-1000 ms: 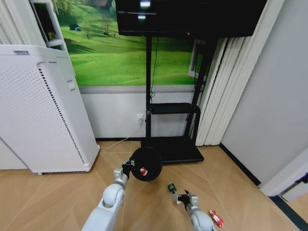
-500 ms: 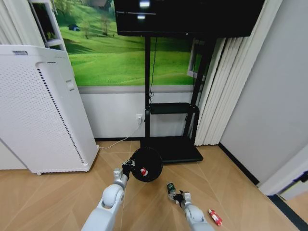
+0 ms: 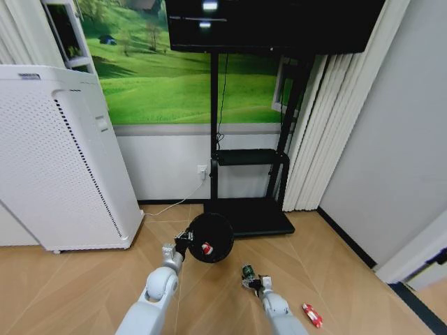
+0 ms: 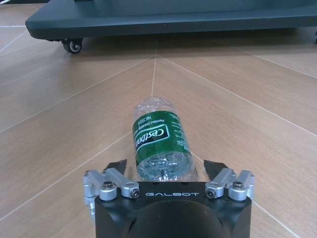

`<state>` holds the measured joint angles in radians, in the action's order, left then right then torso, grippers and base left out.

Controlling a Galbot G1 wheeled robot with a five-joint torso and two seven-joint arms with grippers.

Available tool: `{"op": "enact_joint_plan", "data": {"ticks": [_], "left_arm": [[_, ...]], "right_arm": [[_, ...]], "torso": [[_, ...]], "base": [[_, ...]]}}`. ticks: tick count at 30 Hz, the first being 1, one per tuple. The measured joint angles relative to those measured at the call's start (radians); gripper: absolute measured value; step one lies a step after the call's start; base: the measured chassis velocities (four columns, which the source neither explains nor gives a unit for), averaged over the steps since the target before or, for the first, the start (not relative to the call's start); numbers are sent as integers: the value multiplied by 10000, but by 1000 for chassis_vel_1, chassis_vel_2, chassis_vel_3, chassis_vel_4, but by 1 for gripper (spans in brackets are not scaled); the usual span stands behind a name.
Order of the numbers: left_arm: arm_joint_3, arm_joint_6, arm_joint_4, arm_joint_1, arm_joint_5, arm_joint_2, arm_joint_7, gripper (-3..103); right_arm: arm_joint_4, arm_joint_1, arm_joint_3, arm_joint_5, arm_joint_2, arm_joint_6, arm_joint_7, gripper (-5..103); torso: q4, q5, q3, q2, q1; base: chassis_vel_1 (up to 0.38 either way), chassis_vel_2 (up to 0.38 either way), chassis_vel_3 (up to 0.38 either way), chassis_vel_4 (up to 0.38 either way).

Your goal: Pick up the trash bin and place the garbage on the floor into it.

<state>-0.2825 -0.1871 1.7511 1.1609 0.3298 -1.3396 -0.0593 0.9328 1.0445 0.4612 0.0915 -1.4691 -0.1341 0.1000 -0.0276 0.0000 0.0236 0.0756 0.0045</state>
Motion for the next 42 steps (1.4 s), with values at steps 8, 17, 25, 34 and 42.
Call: {"op": "enact_joint_plan", "data": {"ticks": [8, 17, 25, 34, 42], "left_arm": [[-12, 23, -58, -26, 29, 57, 84, 7], [-136, 66, -216, -25, 18, -7, 168, 7], [-359, 119, -432, -1, 24, -73, 305, 7], [-32, 124, -681, -185, 8, -148, 290, 7], [535, 124, -1114, -570, -73, -436, 198, 7]], "right_arm": [[139, 61, 44, 8, -14, 14, -80, 63], [1748, 709, 204, 303, 52, -199, -700, 32], [5788, 1905, 1625, 1808, 482, -918, -1422, 25], [9732, 2705, 1512, 3387, 600, -1845, -1657, 25], [11154, 3263, -282, 3235, 592, -2336, -1575, 25]], "torso": [[0, 0, 0, 0, 0], [0, 3, 0, 0, -1], [-3, 2, -1, 1, -2], [1, 3, -1, 3, -2], [-1, 0, -1, 3, -2]], "base": [[0, 0, 0, 0], [0, 0, 0, 0], [0, 0, 0, 0], [0, 0, 0, 0], [0, 0, 0, 0]]}}
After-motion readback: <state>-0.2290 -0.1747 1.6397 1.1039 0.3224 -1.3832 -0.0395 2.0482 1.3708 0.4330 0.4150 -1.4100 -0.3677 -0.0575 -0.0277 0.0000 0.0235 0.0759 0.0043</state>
